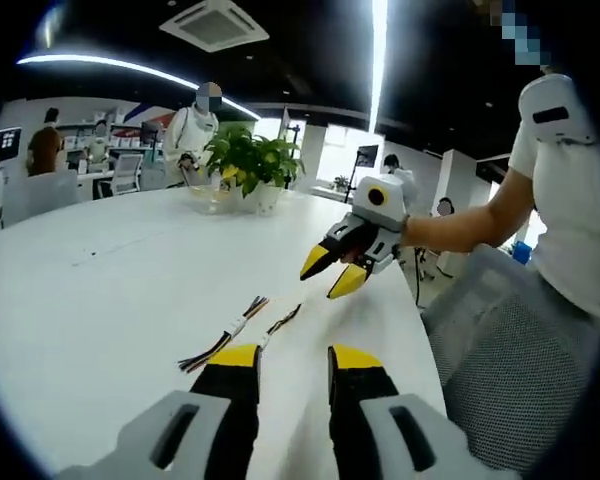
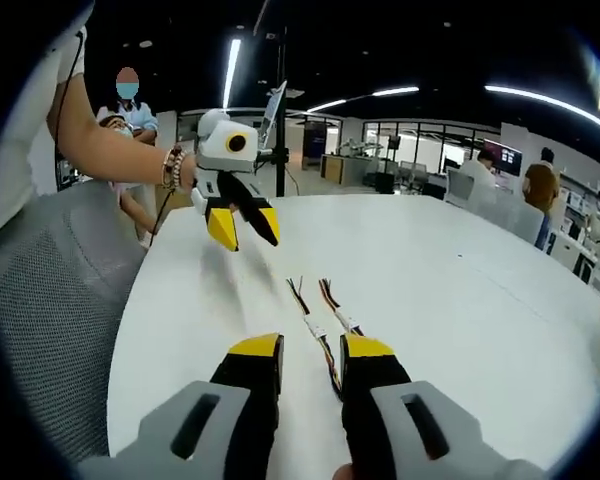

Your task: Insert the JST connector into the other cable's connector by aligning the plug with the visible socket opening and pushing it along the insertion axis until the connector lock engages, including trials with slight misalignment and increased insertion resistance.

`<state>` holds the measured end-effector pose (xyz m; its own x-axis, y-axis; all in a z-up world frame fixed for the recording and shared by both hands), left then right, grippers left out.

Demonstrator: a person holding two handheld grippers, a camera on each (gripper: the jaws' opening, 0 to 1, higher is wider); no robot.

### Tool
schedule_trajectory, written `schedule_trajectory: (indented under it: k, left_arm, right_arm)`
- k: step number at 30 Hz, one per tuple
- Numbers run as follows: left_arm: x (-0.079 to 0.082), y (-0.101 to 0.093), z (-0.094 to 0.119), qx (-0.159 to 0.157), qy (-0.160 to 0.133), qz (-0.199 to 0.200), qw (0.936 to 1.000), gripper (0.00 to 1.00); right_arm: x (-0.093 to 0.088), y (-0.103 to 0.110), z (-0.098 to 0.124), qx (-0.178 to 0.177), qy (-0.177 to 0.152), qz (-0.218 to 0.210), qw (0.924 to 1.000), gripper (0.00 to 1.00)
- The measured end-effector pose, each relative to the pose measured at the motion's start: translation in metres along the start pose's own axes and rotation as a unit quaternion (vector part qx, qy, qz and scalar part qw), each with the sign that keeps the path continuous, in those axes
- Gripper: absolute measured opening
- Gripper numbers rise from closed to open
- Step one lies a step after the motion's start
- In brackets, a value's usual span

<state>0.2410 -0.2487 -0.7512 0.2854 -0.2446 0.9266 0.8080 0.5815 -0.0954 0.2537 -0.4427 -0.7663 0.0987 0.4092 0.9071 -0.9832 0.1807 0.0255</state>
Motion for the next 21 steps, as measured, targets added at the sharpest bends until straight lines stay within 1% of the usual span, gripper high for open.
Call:
schedule_trajectory:
  k: [7,10,13,15,18,21]
  left_arm:
    - [0.005,-0.003,0.024,0.023,-0.008,0.0,0.9997,0.22]
    - [0.002,-0.005,0.032,0.032,-0.002,-0.006,0.9995,0.23]
    - [-0.001,-0.007,0.044,0.041,-0.003,-0.004,0.9991,0.23]
    - [-0.004,-0.01,0.052,0.046,-0.001,-0.002,0.9989,0.23]
    - [-0.014,-0.014,0.065,0.056,0.01,0.001,0.9984,0.23]
    - [-0.021,-0.017,0.076,0.063,0.01,0.008,0.9979,0.23]
  right_arm:
    - [0.003,0.012,0.012,-0.013,0.0,-0.001,0.9999,0.22]
    - [0.001,0.018,0.016,-0.017,0.002,-0.004,0.9998,0.23]
    - [0.0,0.023,0.021,-0.022,0.003,-0.006,0.9997,0.23]
    - [0.001,0.027,0.025,-0.026,0.002,-0.008,0.9996,0.23]
    - [0.001,0.031,0.03,-0.032,-0.001,-0.01,0.9994,0.24]
    - [0.0,0.035,0.033,-0.034,0.001,-0.011,0.9994,0.24]
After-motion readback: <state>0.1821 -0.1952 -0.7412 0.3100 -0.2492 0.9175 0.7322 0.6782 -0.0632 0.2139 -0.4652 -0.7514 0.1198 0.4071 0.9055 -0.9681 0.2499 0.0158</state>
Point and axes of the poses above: the point that each gripper's makers call its tool centre point, and the gripper's own axes: z roughly backward along the fingers, y roughly to its left, x roughly out of its top, the point moved 5 cm from there along z, roughly backward along the fingers, and after that the axes turned 12 degrees about x, right-handed, at the moved point
